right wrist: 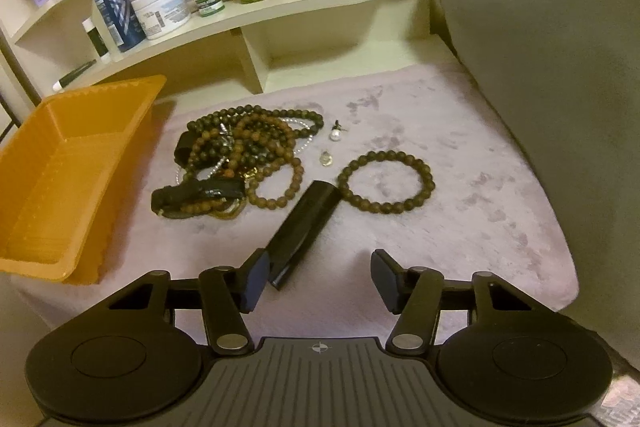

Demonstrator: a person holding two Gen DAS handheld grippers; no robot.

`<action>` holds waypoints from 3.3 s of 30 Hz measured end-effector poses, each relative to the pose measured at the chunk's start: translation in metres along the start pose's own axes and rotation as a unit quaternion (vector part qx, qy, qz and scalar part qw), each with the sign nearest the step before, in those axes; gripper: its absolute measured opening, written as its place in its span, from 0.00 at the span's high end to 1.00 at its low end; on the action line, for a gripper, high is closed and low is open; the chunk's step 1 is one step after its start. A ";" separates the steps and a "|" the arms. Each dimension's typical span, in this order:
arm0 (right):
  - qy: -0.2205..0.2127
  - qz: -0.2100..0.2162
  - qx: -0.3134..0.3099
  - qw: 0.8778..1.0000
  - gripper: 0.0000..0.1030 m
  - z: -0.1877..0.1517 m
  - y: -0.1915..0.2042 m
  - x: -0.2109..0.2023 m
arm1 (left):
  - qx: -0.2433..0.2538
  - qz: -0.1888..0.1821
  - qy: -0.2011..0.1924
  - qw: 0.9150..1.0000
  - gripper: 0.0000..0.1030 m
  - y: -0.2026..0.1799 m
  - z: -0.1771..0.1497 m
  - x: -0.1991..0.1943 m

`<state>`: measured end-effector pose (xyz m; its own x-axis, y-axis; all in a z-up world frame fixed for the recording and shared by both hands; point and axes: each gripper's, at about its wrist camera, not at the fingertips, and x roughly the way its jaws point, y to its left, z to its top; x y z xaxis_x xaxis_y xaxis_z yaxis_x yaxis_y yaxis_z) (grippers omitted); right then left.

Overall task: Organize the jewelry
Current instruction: 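Close the left gripper on the tray rim while the right gripper grasps the black case, then carry the black case over the tray and open the right gripper while left holds tray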

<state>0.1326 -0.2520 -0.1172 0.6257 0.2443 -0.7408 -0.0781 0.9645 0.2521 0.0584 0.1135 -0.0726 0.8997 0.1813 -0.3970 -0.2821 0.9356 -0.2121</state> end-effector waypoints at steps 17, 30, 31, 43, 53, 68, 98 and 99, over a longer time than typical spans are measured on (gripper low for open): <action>0.004 -0.027 0.003 1.000 0.53 0.012 0.016 0.029 | 0.026 -0.006 -0.004 1.000 0.95 0.011 0.002 0.000; 0.001 -0.056 -0.028 0.998 0.70 0.012 0.027 0.033 | 0.049 -0.021 -0.010 0.999 0.95 0.012 0.003 0.001; 0.000 -0.055 -0.029 0.998 0.72 0.012 0.027 0.033 | 0.050 -0.022 -0.010 0.998 0.95 0.013 0.004 0.001; -0.008 -0.040 -0.044 0.998 0.78 0.008 0.027 0.026 | 0.058 -0.030 -0.014 0.998 0.95 0.012 0.004 -0.002; -0.018 -0.024 -0.045 0.999 0.78 0.013 0.031 0.019 | 0.059 -0.031 -0.015 0.998 0.95 0.012 0.003 -0.003; -0.062 0.069 -0.069 0.993 0.78 0.048 0.083 -0.008 | 0.058 -0.032 -0.016 0.998 0.95 0.011 0.004 -0.003; 0.005 0.160 -0.149 0.976 0.78 0.027 0.173 0.040 | 0.055 -0.037 -0.024 0.998 0.94 0.008 0.008 -0.001; 0.005 0.161 -0.147 0.976 0.78 0.026 0.171 0.038 | 0.055 -0.037 -0.024 0.998 0.94 0.008 0.008 0.000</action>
<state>0.1631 -0.0805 -0.0861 0.5246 0.5392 -0.6588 -0.4899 0.8241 0.2843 0.0582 0.1233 -0.0674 0.9322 0.1231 -0.3404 -0.1796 0.9738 -0.1395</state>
